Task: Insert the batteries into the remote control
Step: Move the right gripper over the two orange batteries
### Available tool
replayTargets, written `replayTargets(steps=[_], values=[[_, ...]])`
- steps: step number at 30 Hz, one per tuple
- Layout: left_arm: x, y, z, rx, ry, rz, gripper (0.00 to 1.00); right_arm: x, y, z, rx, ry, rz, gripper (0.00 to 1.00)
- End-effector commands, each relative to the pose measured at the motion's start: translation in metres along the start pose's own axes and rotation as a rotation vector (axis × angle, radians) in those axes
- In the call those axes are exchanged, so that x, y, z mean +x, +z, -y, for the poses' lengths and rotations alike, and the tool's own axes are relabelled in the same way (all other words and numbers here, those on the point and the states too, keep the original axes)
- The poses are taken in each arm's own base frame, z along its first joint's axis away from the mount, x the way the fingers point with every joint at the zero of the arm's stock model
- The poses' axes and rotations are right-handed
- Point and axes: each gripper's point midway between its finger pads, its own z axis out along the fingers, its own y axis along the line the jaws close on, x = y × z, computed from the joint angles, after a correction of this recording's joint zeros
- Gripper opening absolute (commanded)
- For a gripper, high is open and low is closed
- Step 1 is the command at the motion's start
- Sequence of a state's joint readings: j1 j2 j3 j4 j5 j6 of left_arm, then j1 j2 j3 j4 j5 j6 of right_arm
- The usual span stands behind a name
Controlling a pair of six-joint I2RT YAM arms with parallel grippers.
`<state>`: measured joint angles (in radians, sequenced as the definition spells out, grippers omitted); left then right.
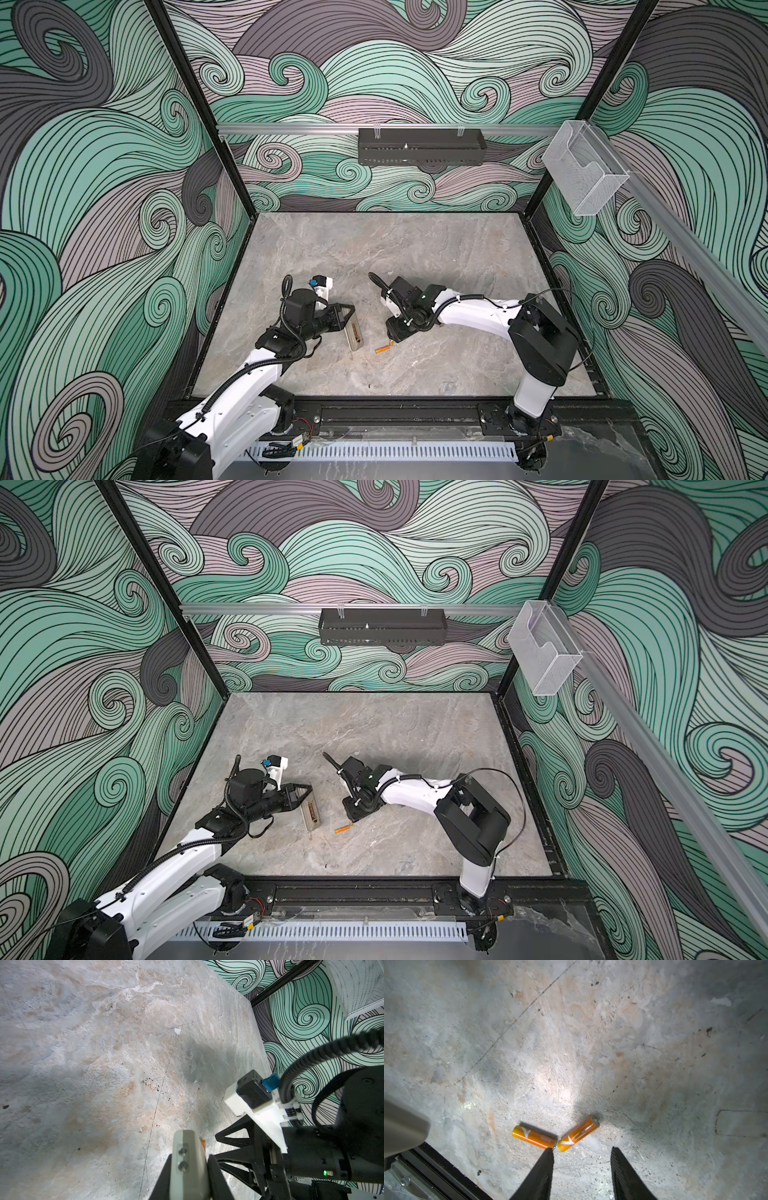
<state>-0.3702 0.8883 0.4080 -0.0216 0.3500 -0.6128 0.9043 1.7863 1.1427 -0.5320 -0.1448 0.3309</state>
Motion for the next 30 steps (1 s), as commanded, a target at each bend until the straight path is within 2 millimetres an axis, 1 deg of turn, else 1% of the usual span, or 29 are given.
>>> replayTargets(steps=[1, 6, 17, 30], values=[[-0.012, -0.001, 0.011, 0.040, 0.025, 0.026, 0.00, 0.000, 0.007, 0.004, 0.027, 0.021, 0.001, 0.46], [-0.011, 0.001, 0.011, 0.042, 0.019, 0.016, 0.00, 0.001, 0.014, 0.005, 0.026, 0.022, -0.004, 0.46], [-0.009, 0.002, 0.011, 0.047, 0.018, 0.011, 0.00, 0.004, 0.023, 0.007, 0.034, 0.022, -0.020, 0.46], [-0.008, 0.004, 0.008, 0.043, 0.015, 0.009, 0.00, 0.009, 0.027, 0.005, 0.061, -0.002, -0.046, 0.44]])
